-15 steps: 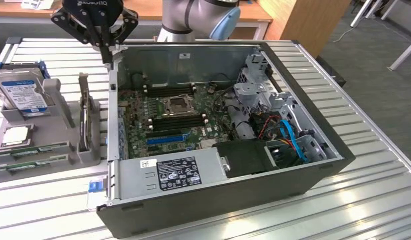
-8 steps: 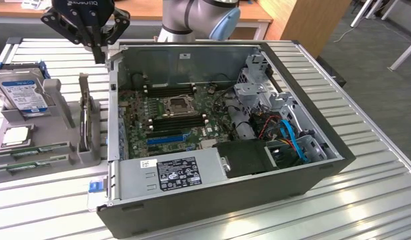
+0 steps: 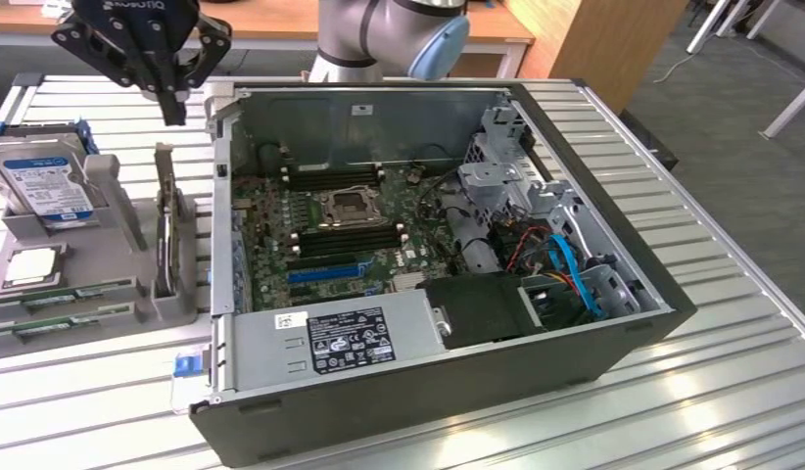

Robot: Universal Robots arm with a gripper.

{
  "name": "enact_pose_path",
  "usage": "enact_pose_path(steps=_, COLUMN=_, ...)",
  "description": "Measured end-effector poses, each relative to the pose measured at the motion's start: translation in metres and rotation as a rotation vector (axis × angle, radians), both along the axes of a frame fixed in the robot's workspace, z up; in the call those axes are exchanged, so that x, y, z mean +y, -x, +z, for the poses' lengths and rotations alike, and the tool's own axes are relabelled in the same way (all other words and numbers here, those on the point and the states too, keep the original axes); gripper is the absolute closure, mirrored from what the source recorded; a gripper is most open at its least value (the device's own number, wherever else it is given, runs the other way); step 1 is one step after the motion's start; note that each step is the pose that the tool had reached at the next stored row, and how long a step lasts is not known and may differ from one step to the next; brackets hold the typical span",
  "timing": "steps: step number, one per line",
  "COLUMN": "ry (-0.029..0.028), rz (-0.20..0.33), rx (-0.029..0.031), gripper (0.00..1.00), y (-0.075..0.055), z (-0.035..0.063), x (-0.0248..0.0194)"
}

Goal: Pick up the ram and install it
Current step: 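Reach for the ram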

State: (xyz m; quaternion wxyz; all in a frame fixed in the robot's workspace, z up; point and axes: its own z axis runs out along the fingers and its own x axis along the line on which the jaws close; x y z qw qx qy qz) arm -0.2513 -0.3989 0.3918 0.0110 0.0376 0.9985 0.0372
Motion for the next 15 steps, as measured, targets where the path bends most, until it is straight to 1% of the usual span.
enact_pose_path(steps=10, ry=-0.0018, rz=0.000, rx=0.0004, gripper=0.90, y=0.024, z=-0.0004, x=0.0000)
enact_pose_path(steps=15, ry=-0.0019, rz=0.000, rx=0.0007, gripper=0.90, y=0.037, z=-0.0006, x=0.0000)
